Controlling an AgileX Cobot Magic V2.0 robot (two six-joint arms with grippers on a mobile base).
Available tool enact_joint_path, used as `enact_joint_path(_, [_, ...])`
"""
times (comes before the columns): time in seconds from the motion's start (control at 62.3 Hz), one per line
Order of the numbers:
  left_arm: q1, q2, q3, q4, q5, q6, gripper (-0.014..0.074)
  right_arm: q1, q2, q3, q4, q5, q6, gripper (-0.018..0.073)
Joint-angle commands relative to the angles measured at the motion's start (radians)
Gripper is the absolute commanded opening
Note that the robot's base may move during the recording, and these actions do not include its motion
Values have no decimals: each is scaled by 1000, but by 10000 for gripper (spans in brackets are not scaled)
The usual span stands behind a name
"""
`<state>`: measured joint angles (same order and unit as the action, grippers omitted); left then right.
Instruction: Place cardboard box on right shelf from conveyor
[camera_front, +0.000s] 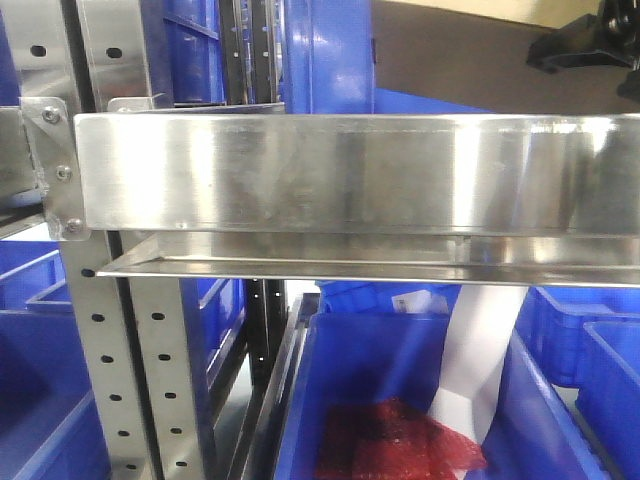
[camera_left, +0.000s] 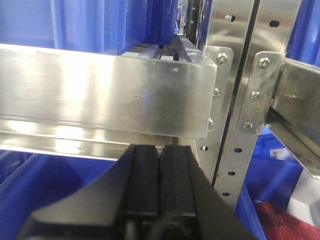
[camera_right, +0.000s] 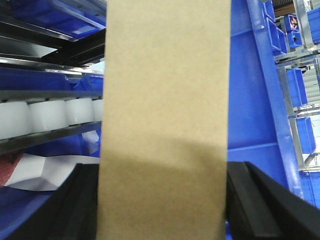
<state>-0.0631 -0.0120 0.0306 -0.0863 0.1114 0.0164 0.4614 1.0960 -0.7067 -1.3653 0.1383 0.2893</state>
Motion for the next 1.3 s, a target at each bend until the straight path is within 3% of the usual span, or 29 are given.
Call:
enact_joint_path(0.0, [1, -10, -3, -5, -81, -5, -119, -2, -36, -31, -26, 14, 6, 463])
enact_joint_path(0.193, [1, -10, -3, -5, -81, -5, -119, -2, -42, -27, -26, 70, 7, 596])
enact_joint_path(0.321, [1, -10, -3, -5, -81, -5, -119, 2, -42, -10, -14, -5, 8, 599])
enact_joint_path(0.738, [1, -10, -3, -5, -81, -5, -119, 2, -117, 4, 10, -7, 11, 599])
enact_joint_path(0.947, [1, -10, -3, -5, -81, -5, -119, 2, -236, 4, 62, -81, 85, 599])
enact_joint_path(1.027, [1, -10, -3, -5, -81, -5, -119, 2, -286, 4, 148, -79, 93, 589])
enact_joint_path(1.123, [1, -10, -3, -5, -81, -5, -119, -10, -343, 4, 354, -14, 93, 528])
enact_joint_path(1.284, [1, -10, -3, -5, -81, -5, -119, -94, -400, 4, 603, 179, 92, 235])
